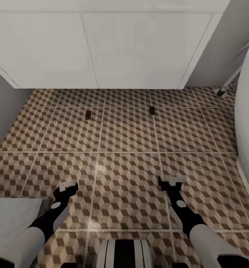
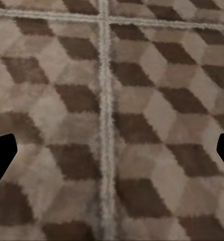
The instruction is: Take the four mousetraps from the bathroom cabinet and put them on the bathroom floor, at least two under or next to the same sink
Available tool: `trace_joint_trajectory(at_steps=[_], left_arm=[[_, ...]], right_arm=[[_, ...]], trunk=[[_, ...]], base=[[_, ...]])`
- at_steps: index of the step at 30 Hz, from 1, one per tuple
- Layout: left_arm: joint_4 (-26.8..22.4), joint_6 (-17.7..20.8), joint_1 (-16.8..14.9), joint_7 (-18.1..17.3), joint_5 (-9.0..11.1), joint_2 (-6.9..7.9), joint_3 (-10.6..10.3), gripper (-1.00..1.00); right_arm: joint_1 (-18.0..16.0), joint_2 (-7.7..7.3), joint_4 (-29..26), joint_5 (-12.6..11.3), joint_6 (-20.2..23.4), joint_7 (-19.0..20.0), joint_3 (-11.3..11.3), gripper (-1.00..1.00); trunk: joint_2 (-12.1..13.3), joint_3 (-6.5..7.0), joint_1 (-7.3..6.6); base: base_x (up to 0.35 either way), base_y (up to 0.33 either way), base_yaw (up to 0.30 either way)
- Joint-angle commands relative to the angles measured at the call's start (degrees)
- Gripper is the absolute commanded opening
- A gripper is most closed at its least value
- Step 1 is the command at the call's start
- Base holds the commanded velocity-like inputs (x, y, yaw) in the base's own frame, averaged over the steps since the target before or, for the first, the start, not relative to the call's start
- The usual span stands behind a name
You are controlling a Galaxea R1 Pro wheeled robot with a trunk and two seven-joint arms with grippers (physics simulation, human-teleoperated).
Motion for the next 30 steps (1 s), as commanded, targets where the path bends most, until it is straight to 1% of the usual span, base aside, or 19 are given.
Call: trace_joint_trajectory(at_steps=[1, 22, 30], left_arm=[[0.0, -0.2, 0.0, 0.4, 0.4, 0.07, -0.5, 1.00], [-0.1, -0.3, -0.1, 0.0, 0.4, 0.11, -0.5, 1.00], [-0.1, -0.3, -0.1, -0.3, 0.7, 0.26, 0.0, 1.00]], right_arm=[[0.0, 0.00, 0.0, 0.3, -0.1, -0.3, 0.0, 1.00], [0.0, 0.00, 0.0, 0.6, -0.2, -0.3, 0.1, 1.00], [0.0, 0.00, 0.0, 0.5, -0.2, -0.3, 0.0, 1.00]], trunk=[[0.0, -0.03, -0.02], [0.0, -0.03, -0.02], [0.0, -0.03, -0.02]], base=[[-0.078, 0.000, 0.000], [-0.014, 0.000, 0.000], [0.000, 0.000, 0.000]])
